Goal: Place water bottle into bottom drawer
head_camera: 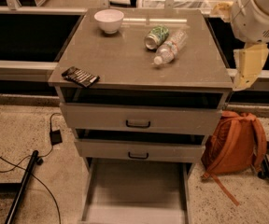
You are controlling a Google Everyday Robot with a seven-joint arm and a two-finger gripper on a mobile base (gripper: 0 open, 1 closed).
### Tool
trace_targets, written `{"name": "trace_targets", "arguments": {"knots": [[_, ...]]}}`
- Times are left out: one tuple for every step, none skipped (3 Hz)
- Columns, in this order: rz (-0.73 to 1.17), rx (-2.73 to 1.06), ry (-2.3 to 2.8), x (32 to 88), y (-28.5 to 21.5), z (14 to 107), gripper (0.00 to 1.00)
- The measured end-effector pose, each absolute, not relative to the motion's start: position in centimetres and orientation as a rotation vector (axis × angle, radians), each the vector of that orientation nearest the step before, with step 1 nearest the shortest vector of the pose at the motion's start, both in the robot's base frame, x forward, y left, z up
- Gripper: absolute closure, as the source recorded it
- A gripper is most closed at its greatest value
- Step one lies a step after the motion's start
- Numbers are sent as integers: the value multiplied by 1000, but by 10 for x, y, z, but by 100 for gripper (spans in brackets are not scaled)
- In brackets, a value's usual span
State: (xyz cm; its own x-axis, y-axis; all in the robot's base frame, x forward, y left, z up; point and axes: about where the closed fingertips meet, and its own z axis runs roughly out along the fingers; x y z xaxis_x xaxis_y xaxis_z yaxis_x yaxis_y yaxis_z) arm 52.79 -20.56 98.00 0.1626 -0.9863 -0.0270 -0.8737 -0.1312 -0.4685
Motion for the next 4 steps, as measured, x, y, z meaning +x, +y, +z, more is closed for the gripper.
{"name": "trace_targets", "arguments": {"knots": [[-345, -2108, 1715, 531, -200, 979, 0], [-348, -2320, 1561, 555, -192, 975, 0], [-477, -2656, 1300, 617, -186, 950, 0], [-582, -2819, 1090, 658, -183, 931, 0]]}}
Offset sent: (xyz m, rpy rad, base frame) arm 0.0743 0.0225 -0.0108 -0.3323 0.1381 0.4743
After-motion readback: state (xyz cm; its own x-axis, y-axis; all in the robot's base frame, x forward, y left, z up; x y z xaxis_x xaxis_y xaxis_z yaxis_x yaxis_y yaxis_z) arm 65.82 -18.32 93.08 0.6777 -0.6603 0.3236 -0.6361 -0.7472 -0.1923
